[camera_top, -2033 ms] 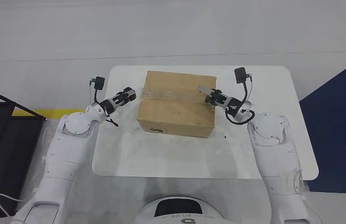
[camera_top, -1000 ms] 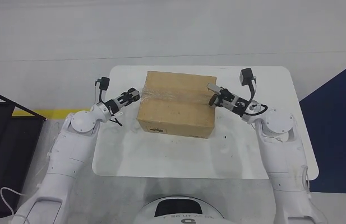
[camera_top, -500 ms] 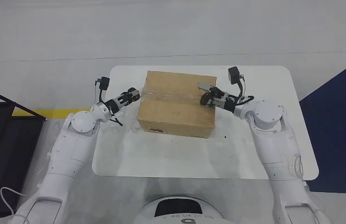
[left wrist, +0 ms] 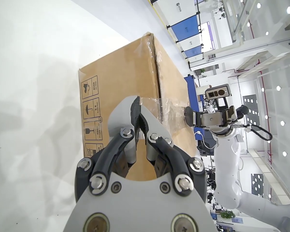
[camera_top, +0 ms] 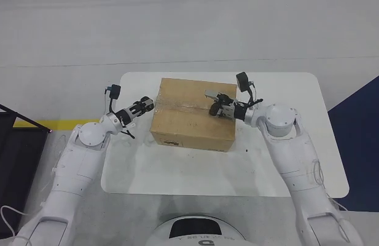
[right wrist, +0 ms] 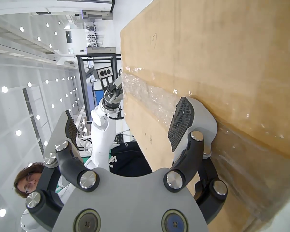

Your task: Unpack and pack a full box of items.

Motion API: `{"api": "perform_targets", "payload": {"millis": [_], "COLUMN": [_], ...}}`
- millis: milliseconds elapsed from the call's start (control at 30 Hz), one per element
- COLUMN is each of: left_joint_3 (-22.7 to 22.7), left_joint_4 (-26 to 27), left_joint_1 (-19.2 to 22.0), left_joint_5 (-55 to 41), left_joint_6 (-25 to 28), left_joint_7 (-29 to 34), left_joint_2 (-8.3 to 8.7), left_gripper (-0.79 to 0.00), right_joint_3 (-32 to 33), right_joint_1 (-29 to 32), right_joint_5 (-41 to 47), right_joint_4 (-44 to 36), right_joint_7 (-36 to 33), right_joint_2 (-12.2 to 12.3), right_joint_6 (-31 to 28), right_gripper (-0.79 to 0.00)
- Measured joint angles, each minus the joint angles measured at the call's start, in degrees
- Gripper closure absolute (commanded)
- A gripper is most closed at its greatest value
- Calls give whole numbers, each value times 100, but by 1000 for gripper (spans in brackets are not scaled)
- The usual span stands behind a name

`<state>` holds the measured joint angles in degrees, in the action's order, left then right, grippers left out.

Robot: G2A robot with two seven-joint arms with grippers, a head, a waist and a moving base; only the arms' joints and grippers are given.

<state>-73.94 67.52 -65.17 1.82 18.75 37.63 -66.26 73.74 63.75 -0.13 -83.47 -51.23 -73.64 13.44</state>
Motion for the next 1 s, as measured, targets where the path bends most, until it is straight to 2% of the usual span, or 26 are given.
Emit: {"api": "perform_targets", "payload": {"millis": [600,1000], "left_joint_3": [-25,-75], "left_joint_4": [54,12], "left_joint_1": [-55,-73], "left_joint_5": [-94,-159], "left_joint_6": [-5,11], "left_joint_7": [-28,-10], "left_joint_2": [20,41], "left_gripper": [0,0], "right_joint_3": [-814,-812], "right_joint_1": [-802,-812], "right_joint_5": [645,664], "right_joint_4": [910,923], "right_joint_7": [144,188], "right_joint_2": [-174,-178], "right_joint_6": [84,71], "right_gripper": [-785,-785]}}
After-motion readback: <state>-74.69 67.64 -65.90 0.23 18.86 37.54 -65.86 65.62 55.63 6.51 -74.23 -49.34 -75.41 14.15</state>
